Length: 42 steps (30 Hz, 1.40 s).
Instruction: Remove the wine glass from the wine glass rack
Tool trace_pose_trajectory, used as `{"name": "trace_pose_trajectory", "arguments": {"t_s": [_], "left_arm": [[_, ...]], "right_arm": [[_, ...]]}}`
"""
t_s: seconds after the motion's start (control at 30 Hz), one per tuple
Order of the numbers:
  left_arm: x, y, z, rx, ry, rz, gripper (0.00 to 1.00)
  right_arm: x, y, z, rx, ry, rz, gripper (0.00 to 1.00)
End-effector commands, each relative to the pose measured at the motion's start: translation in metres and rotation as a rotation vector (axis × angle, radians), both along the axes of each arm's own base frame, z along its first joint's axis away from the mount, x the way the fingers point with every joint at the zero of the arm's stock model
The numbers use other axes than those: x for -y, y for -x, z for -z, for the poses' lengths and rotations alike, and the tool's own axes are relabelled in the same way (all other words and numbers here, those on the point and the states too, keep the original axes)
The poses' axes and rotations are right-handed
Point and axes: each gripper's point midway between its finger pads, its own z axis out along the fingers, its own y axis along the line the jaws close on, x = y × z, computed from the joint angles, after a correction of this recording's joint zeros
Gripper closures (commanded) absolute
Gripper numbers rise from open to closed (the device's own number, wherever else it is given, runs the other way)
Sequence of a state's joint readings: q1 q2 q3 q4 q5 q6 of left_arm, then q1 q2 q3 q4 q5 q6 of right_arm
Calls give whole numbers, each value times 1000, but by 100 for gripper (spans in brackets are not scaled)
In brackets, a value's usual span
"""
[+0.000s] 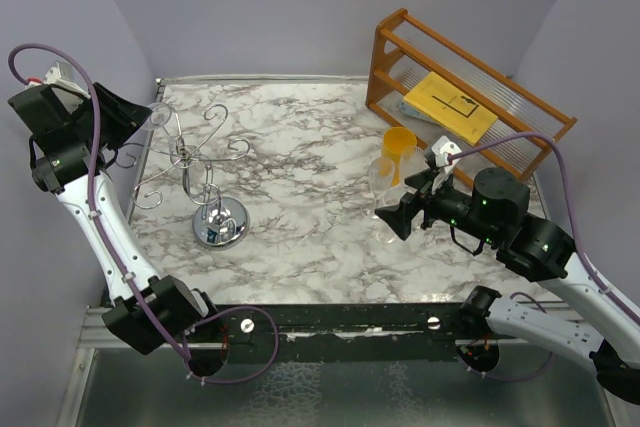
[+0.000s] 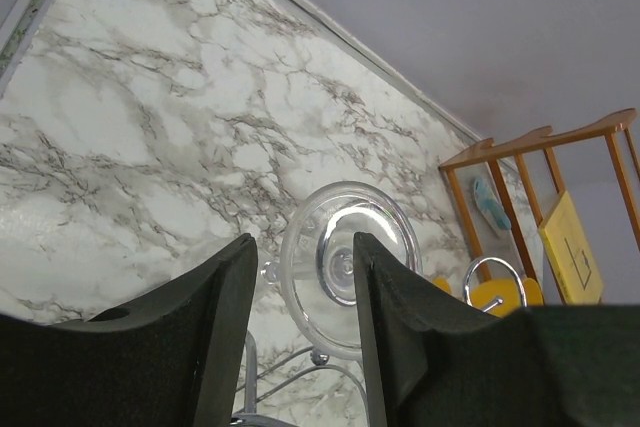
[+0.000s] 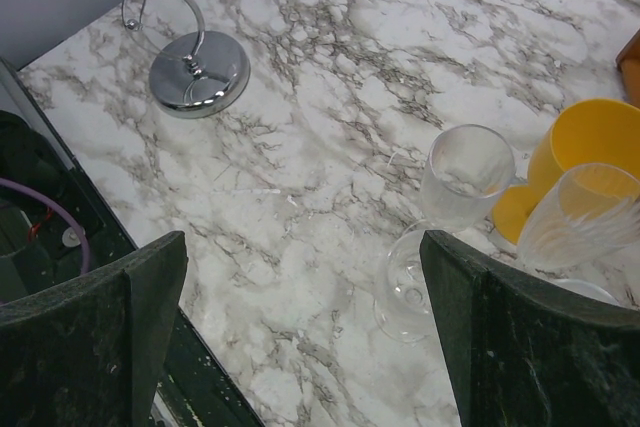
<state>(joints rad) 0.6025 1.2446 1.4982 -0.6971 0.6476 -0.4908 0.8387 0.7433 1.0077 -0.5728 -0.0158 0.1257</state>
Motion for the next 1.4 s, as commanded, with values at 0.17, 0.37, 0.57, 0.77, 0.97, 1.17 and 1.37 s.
{"name": "trace_pose_trajectory", "arguments": {"t_s": [0.17, 0.37, 0.57, 0.77, 0.97, 1.17, 1.37], "left_arm": [[14, 6, -5, -17, 71, 15, 55], [22, 3, -5, -13, 93, 49, 59], [20, 3, -3, -29, 78, 36, 62], [19, 3, 7, -59, 97, 19, 64], [14, 3, 8, -72, 74, -10, 73], [9, 5, 0, -62, 45, -49, 77], [7, 6, -6, -44, 44, -66, 89]], "right_arm": [[2, -3, -10, 47, -21, 20, 0], [5, -4, -11, 57, -21, 36, 0], [5, -5, -11, 58, -19, 41, 0], [7, -6, -12, 62, -20, 51, 0], [8, -7, -12, 66, -20, 60, 0], [7, -7, -13, 63, -19, 59, 0], [7, -8, -11, 62, -18, 58, 0]]}}
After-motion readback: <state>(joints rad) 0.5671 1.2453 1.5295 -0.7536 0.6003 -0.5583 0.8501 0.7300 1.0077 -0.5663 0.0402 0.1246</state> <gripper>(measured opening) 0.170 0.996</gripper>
